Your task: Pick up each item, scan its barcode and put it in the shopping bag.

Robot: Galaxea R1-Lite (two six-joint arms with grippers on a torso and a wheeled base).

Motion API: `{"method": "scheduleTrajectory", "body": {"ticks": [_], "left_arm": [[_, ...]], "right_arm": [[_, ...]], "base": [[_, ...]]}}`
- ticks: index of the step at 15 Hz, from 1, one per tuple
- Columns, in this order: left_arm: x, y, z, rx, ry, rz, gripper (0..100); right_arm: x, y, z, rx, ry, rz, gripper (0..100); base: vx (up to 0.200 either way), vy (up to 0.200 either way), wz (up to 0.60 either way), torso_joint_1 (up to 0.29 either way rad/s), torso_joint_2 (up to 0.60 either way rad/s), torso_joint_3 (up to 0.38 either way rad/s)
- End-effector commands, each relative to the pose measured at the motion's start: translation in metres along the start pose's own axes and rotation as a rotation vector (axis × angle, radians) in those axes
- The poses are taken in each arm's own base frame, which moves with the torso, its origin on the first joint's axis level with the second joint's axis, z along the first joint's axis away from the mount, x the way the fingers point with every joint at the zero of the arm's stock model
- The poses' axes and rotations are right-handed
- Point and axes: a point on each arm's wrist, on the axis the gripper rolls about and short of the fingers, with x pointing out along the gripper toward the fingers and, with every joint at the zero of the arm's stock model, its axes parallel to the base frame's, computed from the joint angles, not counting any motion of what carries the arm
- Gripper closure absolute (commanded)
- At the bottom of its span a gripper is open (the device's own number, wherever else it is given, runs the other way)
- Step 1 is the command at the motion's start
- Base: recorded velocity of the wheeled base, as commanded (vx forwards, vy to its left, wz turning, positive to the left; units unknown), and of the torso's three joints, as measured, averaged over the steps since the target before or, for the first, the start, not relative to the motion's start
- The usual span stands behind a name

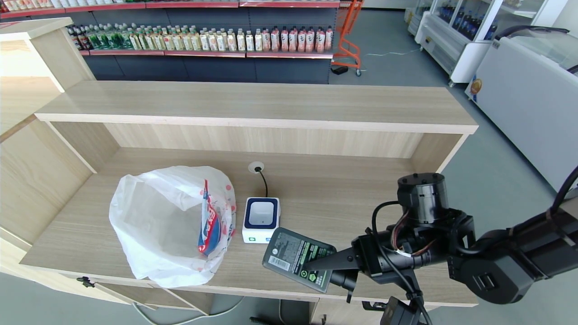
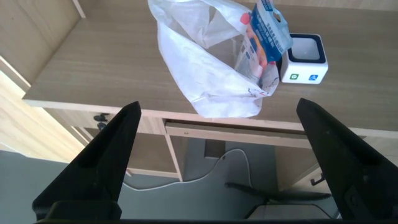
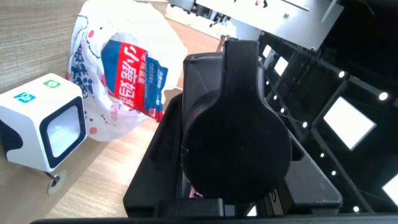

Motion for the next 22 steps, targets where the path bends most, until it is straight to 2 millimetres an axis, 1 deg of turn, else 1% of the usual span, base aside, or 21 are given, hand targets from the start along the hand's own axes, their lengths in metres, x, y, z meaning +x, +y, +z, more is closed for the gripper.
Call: {"method": "scheduleTrajectory", "body": {"ticks": [1,3,5,6,7,8,9,10,11,12,13,14,15,16,17,18,20,21,22], "left_arm": [[0.000,0.000,0.000,0.000,0.000,0.001,0],[0.000,0.000,0.000,-0.002,0.000,0.001,0],[0.000,0.000,0.000,0.000,0.000,0.001,0],[0.000,0.000,0.000,0.000,0.000,0.001,0],[0.000,0.000,0.000,0.000,0.000,0.001,0],[0.000,0.000,0.000,0.000,0.000,0.001,0],[0.000,0.000,0.000,0.000,0.000,0.001,0],[0.000,0.000,0.000,0.000,0.000,0.001,0],[0.000,0.000,0.000,0.000,0.000,0.001,0],[0.000,0.000,0.000,0.000,0.000,0.001,0],[0.000,0.000,0.000,0.000,0.000,0.001,0],[0.000,0.000,0.000,0.000,0.000,0.001,0],[0.000,0.000,0.000,0.000,0.000,0.001,0],[0.000,0.000,0.000,0.000,0.000,0.001,0],[0.000,0.000,0.000,0.000,0.000,0.001,0],[0.000,0.000,0.000,0.000,0.000,0.001,0],[0.000,0.000,0.000,0.000,0.000,0.001,0],[0.000,0.000,0.000,0.000,0.000,0.001,0],[0.000,0.000,0.000,0.000,0.000,0.001,0]], "right_arm": [[-0.001,-0.001,0.001,0.000,0.000,0.000,100],[-0.002,-0.003,0.001,-0.001,0.001,0.000,100],[-0.005,-0.009,-0.001,0.025,0.011,-0.005,100],[-0.014,-0.020,-0.004,0.125,0.036,-0.009,100],[-0.018,-0.029,-0.006,0.252,0.046,-0.023,100],[-0.020,-0.033,-0.007,0.313,0.052,-0.026,100],[-0.044,-0.061,-0.013,0.495,0.158,-0.027,100],[-0.057,-0.069,-0.015,0.543,0.220,-0.023,100],[-0.103,-0.093,-0.011,0.726,0.508,0.019,100],[-0.116,-0.095,0.004,1.003,0.578,-0.022,100],[-0.127,-0.102,0.009,1.209,0.642,-0.096,100],[-0.136,-0.103,0.012,1.365,0.745,-0.145,100],[-0.140,-0.100,0.019,1.561,0.840,-0.199,100],[-0.142,-0.100,0.027,1.771,0.886,-0.282,100],[-0.141,-0.099,0.034,1.988,0.886,-0.385,100],[-0.141,-0.095,0.035,2.140,0.912,-0.465,100],[-0.139,-0.085,0.031,2.403,0.957,-0.627,100],[-0.140,-0.085,0.028,2.556,0.938,-0.752,100],[-0.139,-0.082,0.026,2.666,0.928,-0.829,100]], "base": [[0.000,0.000,0.00,0.000,0.00,0.000],[0.000,0.000,0.00,0.000,0.00,0.000],[0.000,0.000,0.00,0.000,0.00,0.000],[0.000,0.000,0.00,0.000,0.00,0.000],[0.000,0.000,0.00,0.000,0.00,0.000],[0.000,0.000,0.00,0.000,0.00,0.000],[0.000,0.000,0.00,0.000,0.00,0.000],[0.000,0.000,0.00,0.000,0.00,0.000],[0.000,0.000,0.00,0.000,0.00,0.000],[0.000,0.000,0.00,0.000,0.00,0.000],[0.000,0.000,0.00,0.000,0.00,0.000],[0.000,0.000,0.00,0.000,0.00,0.000],[0.000,0.000,0.00,0.000,0.00,0.000],[0.000,0.000,0.00,0.000,0.00,0.000],[0.000,0.000,0.00,0.000,0.00,0.000],[0.000,0.000,0.00,0.000,0.00,0.000],[0.000,0.000,0.00,0.000,0.00,0.000],[0.000,0.000,0.00,0.000,0.00,0.000],[0.000,0.000,0.00,0.000,0.00,0.000]]}}
